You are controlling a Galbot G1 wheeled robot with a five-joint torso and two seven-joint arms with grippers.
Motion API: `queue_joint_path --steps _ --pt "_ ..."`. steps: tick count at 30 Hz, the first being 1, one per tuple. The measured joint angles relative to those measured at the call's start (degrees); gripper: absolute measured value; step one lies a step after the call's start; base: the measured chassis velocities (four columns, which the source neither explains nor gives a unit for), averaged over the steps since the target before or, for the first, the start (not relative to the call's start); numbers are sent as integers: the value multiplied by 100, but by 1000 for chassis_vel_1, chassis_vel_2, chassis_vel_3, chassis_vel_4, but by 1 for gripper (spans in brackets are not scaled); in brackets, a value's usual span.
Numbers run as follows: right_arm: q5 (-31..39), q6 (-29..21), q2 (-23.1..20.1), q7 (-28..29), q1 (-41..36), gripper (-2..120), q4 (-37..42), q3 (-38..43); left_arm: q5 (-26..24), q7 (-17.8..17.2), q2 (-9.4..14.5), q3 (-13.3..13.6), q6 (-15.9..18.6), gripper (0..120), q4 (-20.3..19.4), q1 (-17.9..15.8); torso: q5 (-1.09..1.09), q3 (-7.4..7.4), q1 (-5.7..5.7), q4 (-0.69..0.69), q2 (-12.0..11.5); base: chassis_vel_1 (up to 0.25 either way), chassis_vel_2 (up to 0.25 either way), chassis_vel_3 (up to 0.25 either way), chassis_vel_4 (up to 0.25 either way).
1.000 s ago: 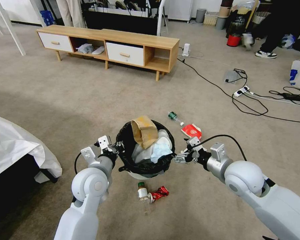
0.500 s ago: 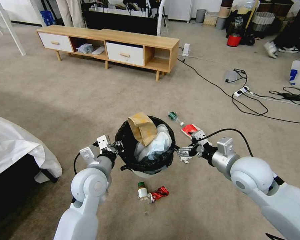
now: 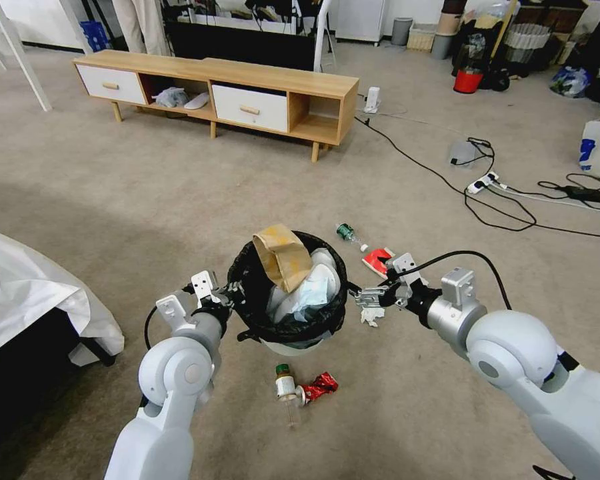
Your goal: Pick up the trash bin and place the garbage on the floor into it.
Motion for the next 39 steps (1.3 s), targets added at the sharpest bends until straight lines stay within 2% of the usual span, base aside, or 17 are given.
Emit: queue_joint_path --steps 16,29,39 --pt "-173 275 132 2 -265 100 108 626 -9 -16 26 -156 0 4 -41 27 -1 0 0 0 0 0 0 0 0" --pt "-625 432 452 62 -435 100 -606 461 -342 -110 211 -659 35 4 -229 -48 0 0 0 0 0 0 0 0 0" --pt "-910 598 630 60 -532 100 -1153 124 -436 -124 288 -818 48 4 -246 -83 -1 0 0 0 0 0 0 0 0"
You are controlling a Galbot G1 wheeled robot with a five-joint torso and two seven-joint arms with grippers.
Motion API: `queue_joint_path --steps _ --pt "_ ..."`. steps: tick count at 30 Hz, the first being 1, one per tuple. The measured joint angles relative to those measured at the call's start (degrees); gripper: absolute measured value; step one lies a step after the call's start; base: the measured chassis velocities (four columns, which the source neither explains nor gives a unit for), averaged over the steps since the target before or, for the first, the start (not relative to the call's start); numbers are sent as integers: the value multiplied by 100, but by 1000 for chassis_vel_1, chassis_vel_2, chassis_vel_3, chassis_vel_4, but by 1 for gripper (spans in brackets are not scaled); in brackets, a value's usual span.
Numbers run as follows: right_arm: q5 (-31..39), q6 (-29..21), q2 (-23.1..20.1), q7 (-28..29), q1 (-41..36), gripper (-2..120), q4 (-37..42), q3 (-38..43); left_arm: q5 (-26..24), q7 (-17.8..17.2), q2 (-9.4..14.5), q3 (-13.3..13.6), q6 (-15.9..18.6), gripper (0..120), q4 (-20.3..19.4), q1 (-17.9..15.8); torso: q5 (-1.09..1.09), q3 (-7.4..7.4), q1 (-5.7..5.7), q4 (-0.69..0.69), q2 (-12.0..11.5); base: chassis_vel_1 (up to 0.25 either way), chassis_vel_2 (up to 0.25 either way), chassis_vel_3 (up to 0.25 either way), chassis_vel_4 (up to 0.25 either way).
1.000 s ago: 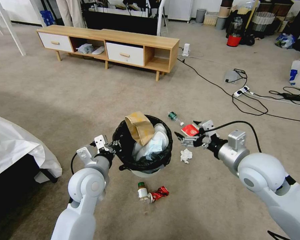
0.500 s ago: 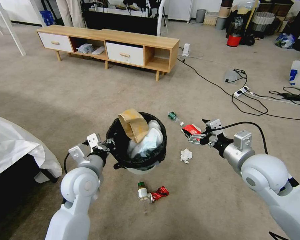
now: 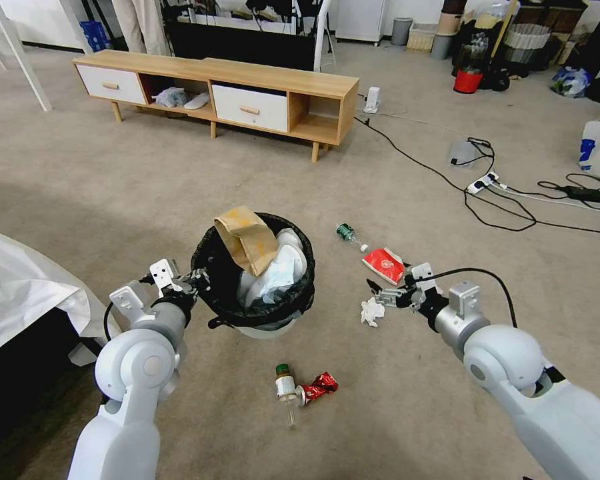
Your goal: Pick up the trash bin and place the garbage on the floor into it.
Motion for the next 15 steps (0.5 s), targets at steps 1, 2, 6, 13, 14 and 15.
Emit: queue_joint_path --steps 1,2,6,13,14,15 --pt "0 0 0 0 0 100 0 0 0 0 0 0 0 4 0 0 0 0 0 0 0 0 0 0 0" --pt "-41 21 0 -3 -9 100 -71 -96 -15 -4 6 -13 0 4 0 -7 0 0 0 0 0 0 0 0 0" --pt "-143 75 -17 -8 2 100 -295 -449 -40 -12 11 -50 0 4 0 -22 0 0 0 0 0 0 0 0 0" --pt "-204 71 -92 -106 261 100 -651 -1106 -63 -13 8 -105 0 4 -24 -3 1 0 0 0 0 0 0 0 0" --pt "-204 71 -92 -106 261 100 -651 -1106 -63 -13 8 -105 0 4 -24 -3 1 0 0 0 0 0 0 0 0" --pt "-206 21 -126 -225 340 100 -715 -1225 -64 -13 7 -114 0 4 -31 5 0 0 0 0 0 0 0 0 0"
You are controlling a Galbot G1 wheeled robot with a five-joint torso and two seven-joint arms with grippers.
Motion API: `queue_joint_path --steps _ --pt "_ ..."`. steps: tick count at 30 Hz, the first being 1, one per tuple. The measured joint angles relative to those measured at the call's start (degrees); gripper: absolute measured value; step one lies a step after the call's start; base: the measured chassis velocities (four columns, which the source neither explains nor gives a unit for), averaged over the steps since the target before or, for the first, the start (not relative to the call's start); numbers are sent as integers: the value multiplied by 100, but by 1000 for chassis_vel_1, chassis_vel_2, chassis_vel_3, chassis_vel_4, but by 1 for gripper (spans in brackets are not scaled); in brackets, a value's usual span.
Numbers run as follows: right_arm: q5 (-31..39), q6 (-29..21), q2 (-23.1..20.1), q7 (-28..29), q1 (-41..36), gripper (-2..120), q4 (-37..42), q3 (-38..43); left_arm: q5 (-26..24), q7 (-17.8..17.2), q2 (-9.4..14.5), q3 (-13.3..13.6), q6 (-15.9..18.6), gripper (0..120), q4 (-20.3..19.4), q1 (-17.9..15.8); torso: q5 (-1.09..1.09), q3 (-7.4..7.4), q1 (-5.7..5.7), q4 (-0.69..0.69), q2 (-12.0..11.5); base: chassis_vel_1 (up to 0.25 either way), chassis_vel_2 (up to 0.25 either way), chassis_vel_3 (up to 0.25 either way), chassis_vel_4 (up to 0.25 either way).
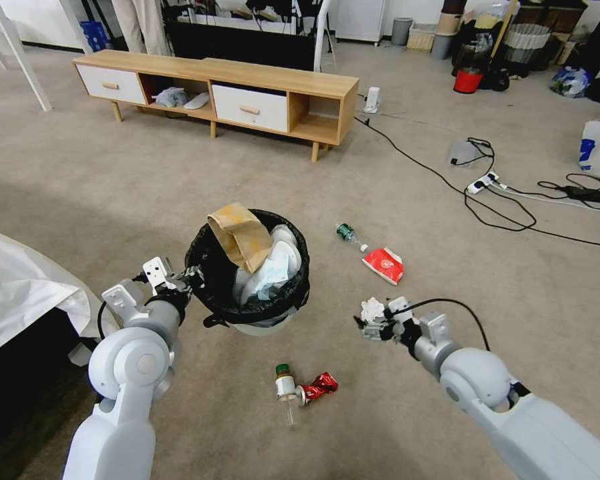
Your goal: Pick up the trash bin and place the garbage on the floor into it.
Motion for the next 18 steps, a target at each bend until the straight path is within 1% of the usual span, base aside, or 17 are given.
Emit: queue_joint_path --steps 1,4,5,7,8,9,10,11,13,14,15,16,18 --pt "0 0 0 0 0 100 0 0 0 0 0 0 0 4 0 0 0 0 0 0 0 0 0 0 0" --pt "-17 -301 -7 -577 191 100 -185 -194 8 2 -22 -4 0 4 -21 48 0 0 0 0 0 0 0 0 0" --pt "-17 -301 -7 -577 191 100 -185 -194 8 2 -22 -4 0 4 -21 48 0 0 0 0 0 0 0 0 0" --pt "-87 -547 50 -1013 253 100 -258 -183 19 3 -37 -5 0 4 -40 77 0 0 0 0 0 0 0 0 0" --pt "-87 -547 50 -1013 253 100 -258 -183 19 3 -37 -5 0 4 -40 77 0 0 0 0 0 0 0 0 0" --pt "-222 -711 90 -1362 289 100 -325 -139 31 4 -43 -3 0 4 -57 101 0 0 0 1 0 0 0 0 0" --pt "-477 -802 122 -1836 313 100 -411 -70 47 5 -48 0 0 4 -74 130 0 0 0 0 0 0 0 0 0" --pt "-477 -802 122 -1836 313 100 -411 -70 47 5 -48 0 0 4 -74 130 0 0 0 0 0 0 0 0 0" --pt "-1051 -724 155 -2606 321 100 -534 24 68 12 -58 2 0 4 -104 180 0 0 0 0 0 0 0 0 0" --pt "-1051 -724 155 -2606 321 100 -534 24 68 12 -58 2 0 4 -104 180 0 0 0 0 0 0 0 0 0" --pt "-1357 -623 167 -2933 321 100 -591 58 78 15 -60 -2 0 4 -120 207 0 0 0 -1 0 0 0 0 0" --pt "-1573 -517 184 -3145 332 100 -649 65 83 18 -61 -12 -1 4 -141 228 0 0 0 -1 0 0 0 0 0" --pt "-1661 -466 195 -3222 347 100 -679 58 84 19 -60 -18 -2 4 -150 237 0 0 0 0 0 0 0 0 0"
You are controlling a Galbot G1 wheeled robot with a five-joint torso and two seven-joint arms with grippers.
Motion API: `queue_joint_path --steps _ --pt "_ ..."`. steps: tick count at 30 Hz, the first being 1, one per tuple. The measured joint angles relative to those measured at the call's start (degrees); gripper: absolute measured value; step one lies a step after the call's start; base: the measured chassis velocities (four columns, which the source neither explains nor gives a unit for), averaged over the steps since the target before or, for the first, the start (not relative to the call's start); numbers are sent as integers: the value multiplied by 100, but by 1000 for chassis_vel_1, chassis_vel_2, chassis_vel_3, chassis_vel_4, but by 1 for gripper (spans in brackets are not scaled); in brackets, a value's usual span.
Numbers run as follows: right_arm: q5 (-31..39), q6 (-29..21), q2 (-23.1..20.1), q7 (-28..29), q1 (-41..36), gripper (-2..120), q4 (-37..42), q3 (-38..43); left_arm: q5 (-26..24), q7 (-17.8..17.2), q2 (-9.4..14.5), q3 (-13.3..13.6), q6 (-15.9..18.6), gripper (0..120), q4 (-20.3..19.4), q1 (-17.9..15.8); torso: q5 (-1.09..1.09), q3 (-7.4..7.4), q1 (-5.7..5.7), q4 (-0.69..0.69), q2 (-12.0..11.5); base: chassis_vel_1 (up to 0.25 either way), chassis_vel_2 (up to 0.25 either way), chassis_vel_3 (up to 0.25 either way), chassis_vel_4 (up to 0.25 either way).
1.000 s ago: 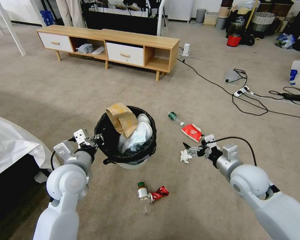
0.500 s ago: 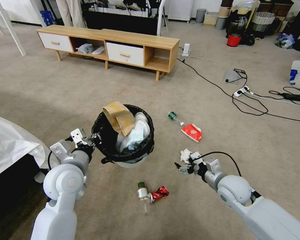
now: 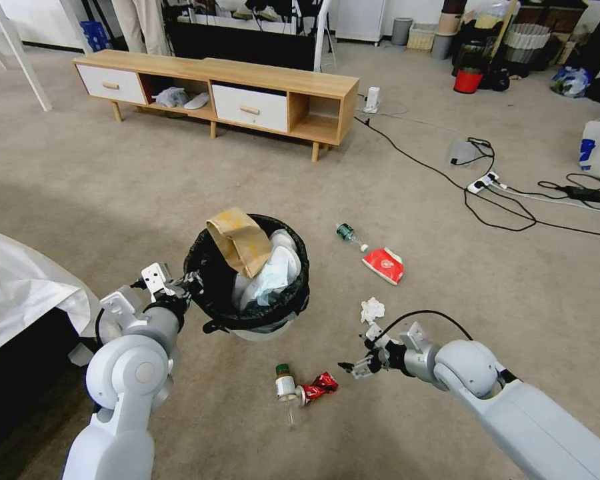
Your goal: Pick up the trash bin and place the garbage on the floor into it.
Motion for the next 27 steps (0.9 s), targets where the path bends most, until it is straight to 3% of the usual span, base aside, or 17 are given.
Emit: queue_joint_path --steps 8,14,27 --pt "-217 192 113 -86 163 100 -309 -218 12 17 -8 -13 -8 4 -3 16 0 0 0 0 0 0 0 0 0" --pt "-567 677 238 -136 434 100 -919 -655 55 55 -21 -9 -19 4 51 40 0 0 0 1 0 0 0 0 0" --pt "-593 855 294 -129 866 100 -1303 -1256 106 76 -94 27 -33 4 130 10 0 0 0 0 0 0 0 0 0"
